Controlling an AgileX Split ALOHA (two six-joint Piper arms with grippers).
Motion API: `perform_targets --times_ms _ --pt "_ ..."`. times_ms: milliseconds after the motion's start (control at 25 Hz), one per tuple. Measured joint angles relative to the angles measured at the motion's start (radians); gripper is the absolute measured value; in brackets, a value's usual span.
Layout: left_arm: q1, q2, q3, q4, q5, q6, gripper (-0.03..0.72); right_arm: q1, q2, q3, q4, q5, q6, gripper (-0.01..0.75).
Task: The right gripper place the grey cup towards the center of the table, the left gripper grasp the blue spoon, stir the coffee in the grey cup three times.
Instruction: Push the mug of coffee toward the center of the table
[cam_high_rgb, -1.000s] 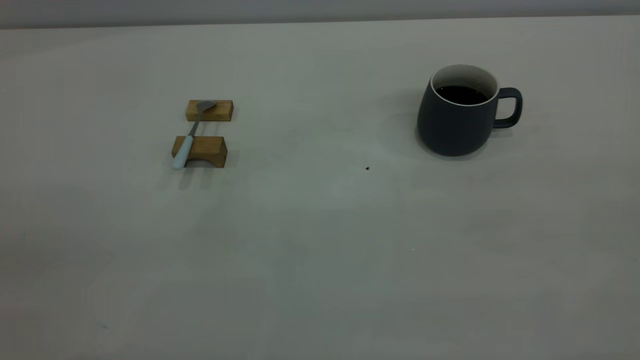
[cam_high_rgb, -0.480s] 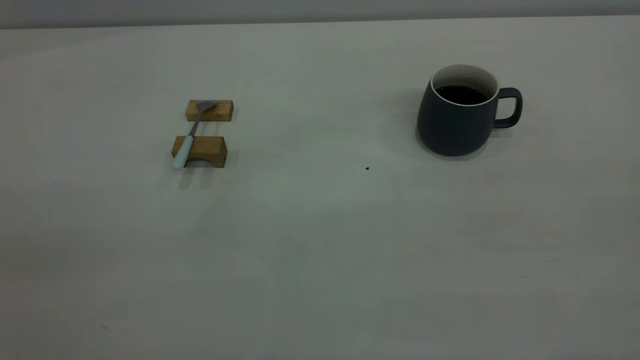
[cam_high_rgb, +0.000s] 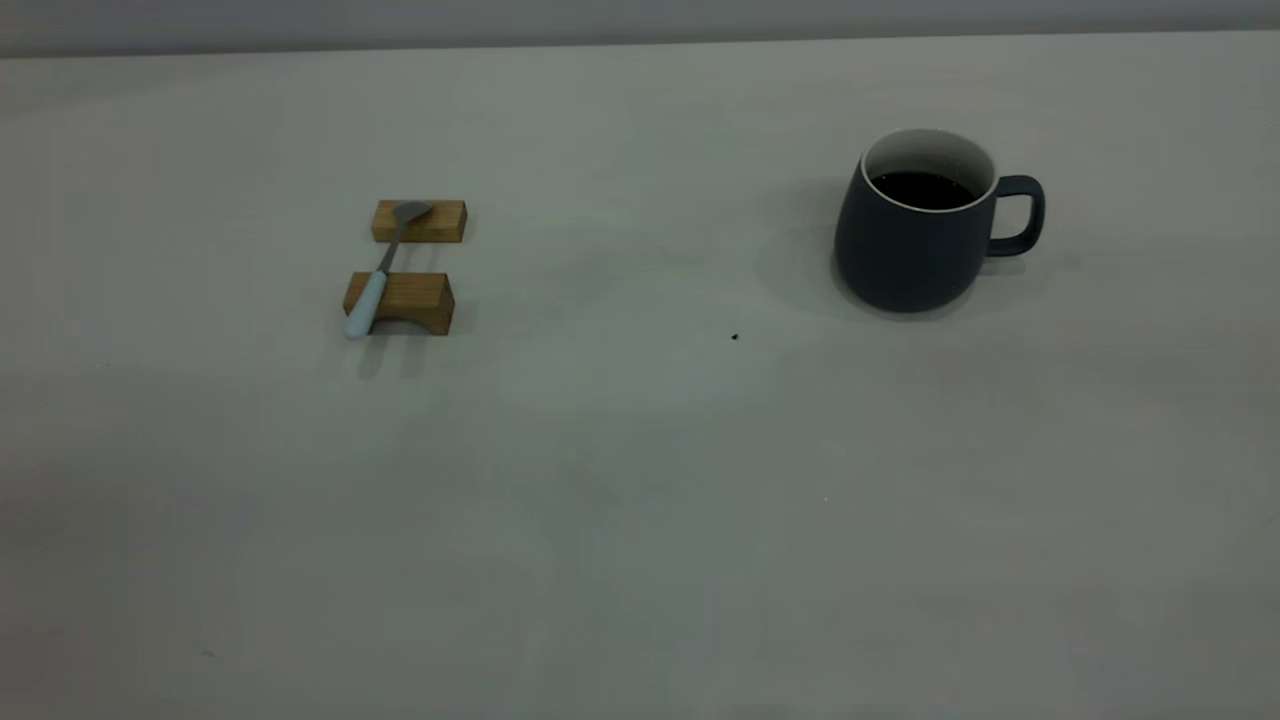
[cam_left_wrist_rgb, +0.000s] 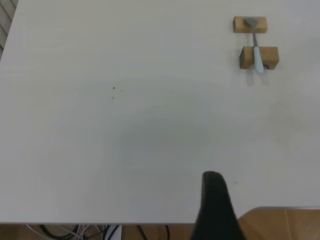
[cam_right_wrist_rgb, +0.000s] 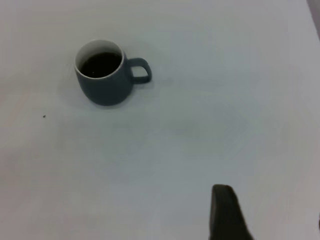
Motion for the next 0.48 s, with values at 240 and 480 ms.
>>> perform_targets --times_ms 240,480 --pt "0.000 0.000 0.000 0.000 0.000 0.000 0.585 0.000 0.385 -0.070 0.025 -0.191 -0.237 0.608" --pt "0.000 0.000 0.000 0.000 0.000 0.000 0.585 0.000 0.758 -0.226 0.102 -0.292 -0.472 0.594"
